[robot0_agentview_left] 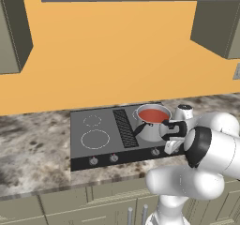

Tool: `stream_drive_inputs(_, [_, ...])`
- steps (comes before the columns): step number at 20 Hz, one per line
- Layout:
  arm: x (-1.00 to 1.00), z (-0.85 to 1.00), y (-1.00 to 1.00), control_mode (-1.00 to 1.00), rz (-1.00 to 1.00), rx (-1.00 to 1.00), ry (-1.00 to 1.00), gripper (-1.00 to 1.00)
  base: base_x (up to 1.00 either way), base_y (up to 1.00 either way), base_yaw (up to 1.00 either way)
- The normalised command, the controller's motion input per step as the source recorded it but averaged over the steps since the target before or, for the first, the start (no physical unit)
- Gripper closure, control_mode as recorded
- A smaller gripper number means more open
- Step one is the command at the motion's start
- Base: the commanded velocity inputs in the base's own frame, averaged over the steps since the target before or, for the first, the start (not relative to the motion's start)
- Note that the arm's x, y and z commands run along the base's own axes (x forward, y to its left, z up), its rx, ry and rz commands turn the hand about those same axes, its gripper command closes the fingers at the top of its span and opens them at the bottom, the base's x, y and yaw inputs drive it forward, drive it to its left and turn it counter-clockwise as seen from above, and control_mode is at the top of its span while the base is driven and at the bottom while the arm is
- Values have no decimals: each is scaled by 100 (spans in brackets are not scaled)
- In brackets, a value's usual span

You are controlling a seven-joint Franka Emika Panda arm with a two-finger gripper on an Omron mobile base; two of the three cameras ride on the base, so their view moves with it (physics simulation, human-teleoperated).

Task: Wait until the marinara sauce is simmered to a deep red color and then turn off the stove.

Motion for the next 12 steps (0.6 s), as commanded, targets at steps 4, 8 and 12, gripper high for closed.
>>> stream_drive_inputs(4, [0, 0, 0, -100, 0, 0, 0, 100, 0, 0, 0])
stream_drive_inputs(8, [0, 0, 0, -100, 0, 0, 0, 100, 0, 0, 0])
stream_drive_inputs(12, [0, 0, 0, -100, 0, 0, 0, 100, 0, 0, 0])
